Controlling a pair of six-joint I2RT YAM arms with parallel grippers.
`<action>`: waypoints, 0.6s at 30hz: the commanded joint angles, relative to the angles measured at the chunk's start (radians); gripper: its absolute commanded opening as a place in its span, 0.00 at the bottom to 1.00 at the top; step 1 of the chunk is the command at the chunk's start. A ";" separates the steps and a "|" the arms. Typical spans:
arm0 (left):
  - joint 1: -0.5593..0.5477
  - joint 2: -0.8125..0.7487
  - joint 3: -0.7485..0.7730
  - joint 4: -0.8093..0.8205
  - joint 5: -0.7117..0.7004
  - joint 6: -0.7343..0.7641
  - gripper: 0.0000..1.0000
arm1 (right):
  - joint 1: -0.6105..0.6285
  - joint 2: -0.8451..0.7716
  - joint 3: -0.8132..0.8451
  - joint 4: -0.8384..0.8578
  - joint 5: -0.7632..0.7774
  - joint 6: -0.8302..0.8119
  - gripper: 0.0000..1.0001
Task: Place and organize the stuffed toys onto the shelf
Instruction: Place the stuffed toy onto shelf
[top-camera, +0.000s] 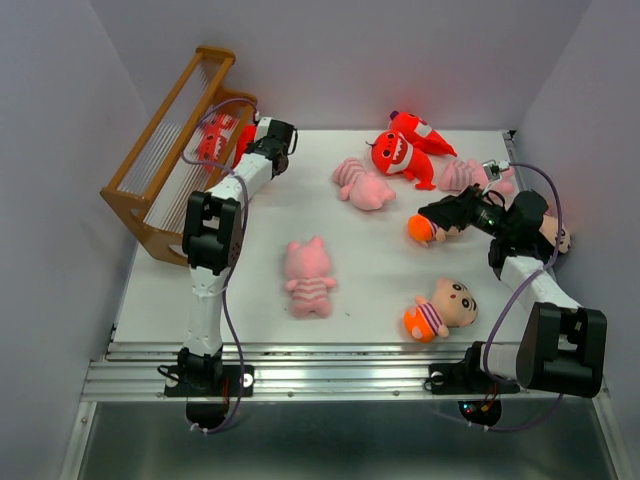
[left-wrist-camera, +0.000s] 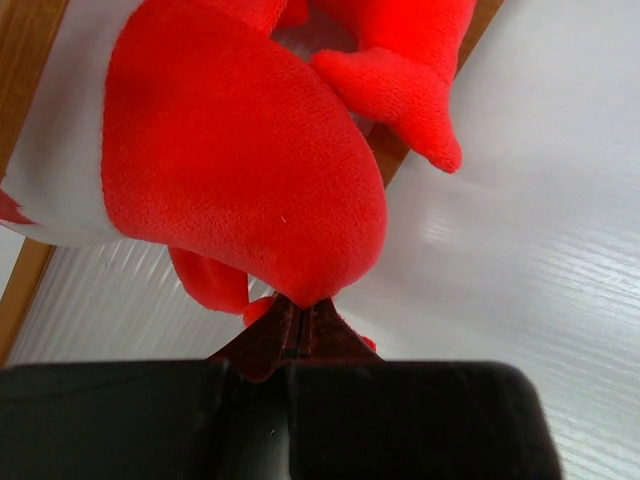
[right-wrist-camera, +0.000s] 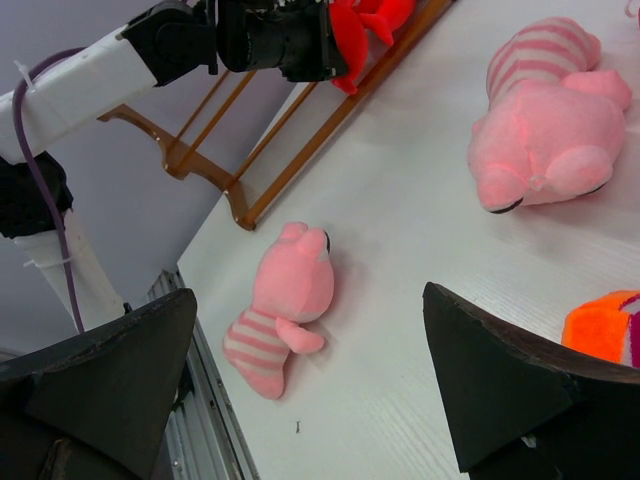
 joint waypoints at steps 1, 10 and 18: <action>0.020 -0.005 0.048 -0.029 -0.031 -0.035 0.00 | -0.008 -0.021 0.015 0.032 -0.013 -0.013 1.00; 0.012 -0.056 -0.066 0.026 -0.019 -0.061 0.00 | -0.008 -0.019 0.015 0.032 -0.016 -0.013 1.00; -0.008 -0.130 -0.166 0.067 -0.080 -0.099 0.00 | -0.008 -0.019 0.015 0.032 -0.018 -0.010 1.00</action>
